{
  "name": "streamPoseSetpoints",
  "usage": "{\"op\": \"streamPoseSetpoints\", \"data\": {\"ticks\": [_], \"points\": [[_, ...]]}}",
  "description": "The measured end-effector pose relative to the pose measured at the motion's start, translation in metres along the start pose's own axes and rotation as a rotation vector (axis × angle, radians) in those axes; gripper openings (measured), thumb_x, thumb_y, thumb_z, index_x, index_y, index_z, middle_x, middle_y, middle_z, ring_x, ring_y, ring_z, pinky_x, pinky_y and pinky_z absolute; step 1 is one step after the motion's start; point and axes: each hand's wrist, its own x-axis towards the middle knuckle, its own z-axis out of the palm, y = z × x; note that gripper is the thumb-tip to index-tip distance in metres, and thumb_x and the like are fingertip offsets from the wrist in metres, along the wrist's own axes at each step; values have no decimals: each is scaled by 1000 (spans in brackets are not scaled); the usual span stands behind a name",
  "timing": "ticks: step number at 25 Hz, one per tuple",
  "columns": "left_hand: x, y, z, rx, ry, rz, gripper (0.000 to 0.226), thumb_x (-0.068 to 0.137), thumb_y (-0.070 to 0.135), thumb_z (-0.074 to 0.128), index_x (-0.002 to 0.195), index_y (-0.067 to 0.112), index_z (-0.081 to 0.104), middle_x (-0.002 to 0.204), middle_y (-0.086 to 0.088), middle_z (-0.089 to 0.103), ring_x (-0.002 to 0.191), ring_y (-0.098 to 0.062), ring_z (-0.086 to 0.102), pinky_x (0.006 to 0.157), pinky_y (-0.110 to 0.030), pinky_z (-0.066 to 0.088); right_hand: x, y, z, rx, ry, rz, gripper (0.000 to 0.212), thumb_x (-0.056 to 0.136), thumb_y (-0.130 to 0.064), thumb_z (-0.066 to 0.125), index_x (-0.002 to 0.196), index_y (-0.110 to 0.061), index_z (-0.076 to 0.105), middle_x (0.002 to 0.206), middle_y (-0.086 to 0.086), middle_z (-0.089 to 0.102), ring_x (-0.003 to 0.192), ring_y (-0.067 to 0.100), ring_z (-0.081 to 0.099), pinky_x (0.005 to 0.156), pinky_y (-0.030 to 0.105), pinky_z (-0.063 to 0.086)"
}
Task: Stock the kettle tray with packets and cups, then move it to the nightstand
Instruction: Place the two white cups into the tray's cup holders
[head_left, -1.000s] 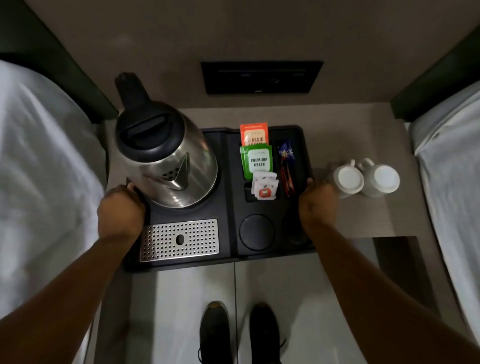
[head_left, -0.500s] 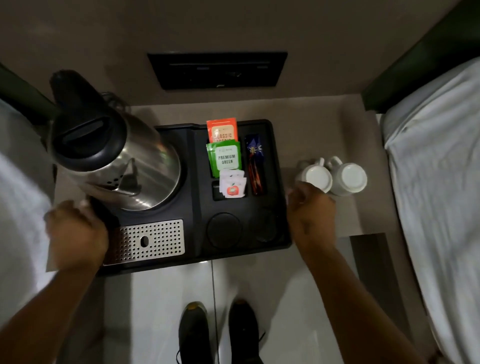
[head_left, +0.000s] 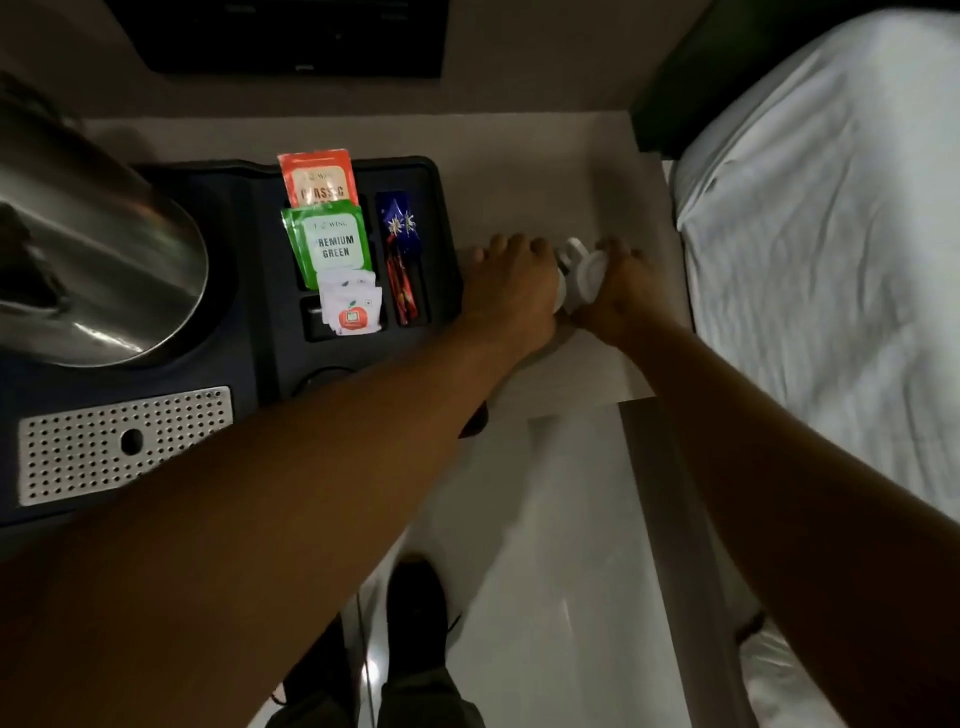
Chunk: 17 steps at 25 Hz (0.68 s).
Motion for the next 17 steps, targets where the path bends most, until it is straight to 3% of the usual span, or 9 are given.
{"op": "streamPoseSetpoints", "data": {"ticks": [3,5,7,9,12,17], "points": [[-18,-5,-11,-163,23,74,70,71,24,79,132,6,48,123,-15,58,111,-33,51,90,-39,43,-23,-5,-6,126,142,-7,85,59,-38,88,128,-11,46,124,14,57,109,32,58,80,37,46],[-63,-25,-25,-264,141,35,87,57,31,87,132,9,49,115,-13,62,105,-31,54,87,-37,45,-63,-20,-2,256,220,-23,86,53,-47,87,123,-20,45,119,9,59,99,27,60,75,36,49],[-121,-55,-30,-321,286,-42,92,48,31,88,130,12,49,110,-11,62,100,-28,52,84,-32,42,-105,-44,16,288,180,-65,83,50,-47,84,117,-30,39,114,3,55,95,25,59,73,40,53],[-166,-95,-26,-277,301,-133,90,52,28,90,129,10,48,112,-13,61,104,-29,50,86,-37,43,-133,-71,46,242,90,-111,81,50,-43,84,116,-33,37,113,1,51,97,25,57,72,41,53],[-186,-128,-15,-261,190,-269,86,60,29,90,131,5,49,120,-14,60,112,-32,50,91,-42,44,-144,-97,82,125,43,-144,83,54,-39,85,122,-28,39,119,2,49,104,24,52,68,34,46],[-180,-139,1,-253,264,-243,84,55,25,91,126,0,54,113,-17,63,104,-35,56,85,-42,47,-133,-100,107,1,98,-171,89,49,-42,86,124,-23,41,117,4,52,105,25,50,69,34,43]]}}
